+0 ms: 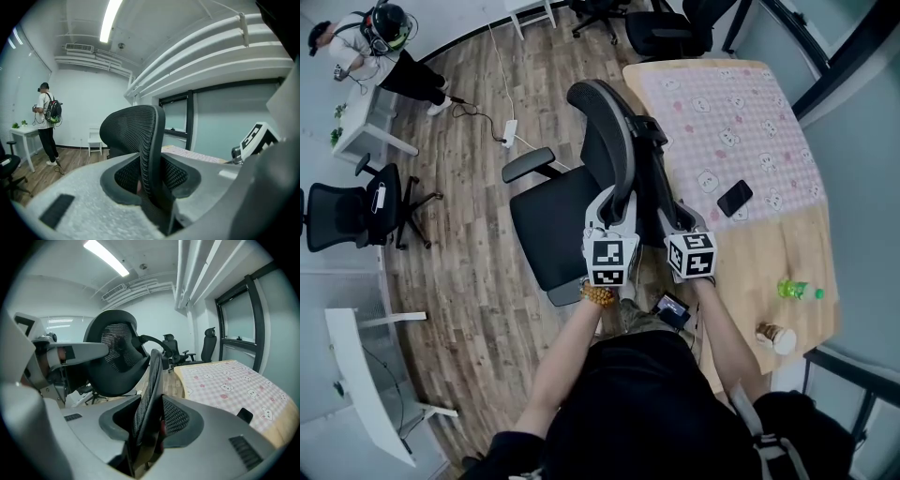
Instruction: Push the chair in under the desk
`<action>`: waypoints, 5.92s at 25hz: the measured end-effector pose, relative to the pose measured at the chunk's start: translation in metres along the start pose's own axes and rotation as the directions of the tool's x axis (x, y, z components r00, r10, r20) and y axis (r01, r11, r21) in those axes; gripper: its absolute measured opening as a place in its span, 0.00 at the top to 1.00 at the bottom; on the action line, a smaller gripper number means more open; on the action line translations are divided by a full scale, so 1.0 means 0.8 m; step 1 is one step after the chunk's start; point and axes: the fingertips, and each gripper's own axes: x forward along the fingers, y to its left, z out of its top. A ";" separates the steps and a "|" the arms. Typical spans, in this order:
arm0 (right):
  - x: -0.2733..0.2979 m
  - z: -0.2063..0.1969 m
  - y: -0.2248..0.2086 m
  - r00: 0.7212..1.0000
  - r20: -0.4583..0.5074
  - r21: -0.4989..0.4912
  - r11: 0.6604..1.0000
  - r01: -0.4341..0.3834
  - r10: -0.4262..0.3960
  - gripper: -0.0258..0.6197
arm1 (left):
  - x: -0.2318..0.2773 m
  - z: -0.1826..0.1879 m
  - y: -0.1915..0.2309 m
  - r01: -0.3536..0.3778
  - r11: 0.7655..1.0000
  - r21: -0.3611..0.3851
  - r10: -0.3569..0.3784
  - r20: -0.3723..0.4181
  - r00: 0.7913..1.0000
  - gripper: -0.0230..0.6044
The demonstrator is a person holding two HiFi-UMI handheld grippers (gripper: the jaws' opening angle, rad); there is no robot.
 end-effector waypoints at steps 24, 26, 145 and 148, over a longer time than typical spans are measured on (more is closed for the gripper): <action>-0.026 -0.061 0.151 0.994 -0.038 0.030 0.995 -0.097 0.098 0.69 | -0.142 -0.033 0.063 -0.112 0.993 -0.032 0.112 0.011 0.994 0.81; -0.027 -0.061 0.164 0.992 -0.046 0.033 0.993 -0.117 0.118 0.68 | -0.152 -0.031 0.069 -0.112 0.993 -0.044 0.112 0.012 0.994 0.81; -0.012 -0.181 0.729 0.329 -0.926 -0.120 -0.972 0.202 0.183 0.72 | -0.648 -0.269 0.090 -0.879 0.469 -0.091 0.742 -0.499 0.448 0.62; -0.034 -0.190 0.723 0.273 -0.942 -0.150 -0.972 0.183 0.197 0.71 | -0.675 -0.282 0.083 -0.873 0.483 -0.065 0.725 -0.530 0.440 0.61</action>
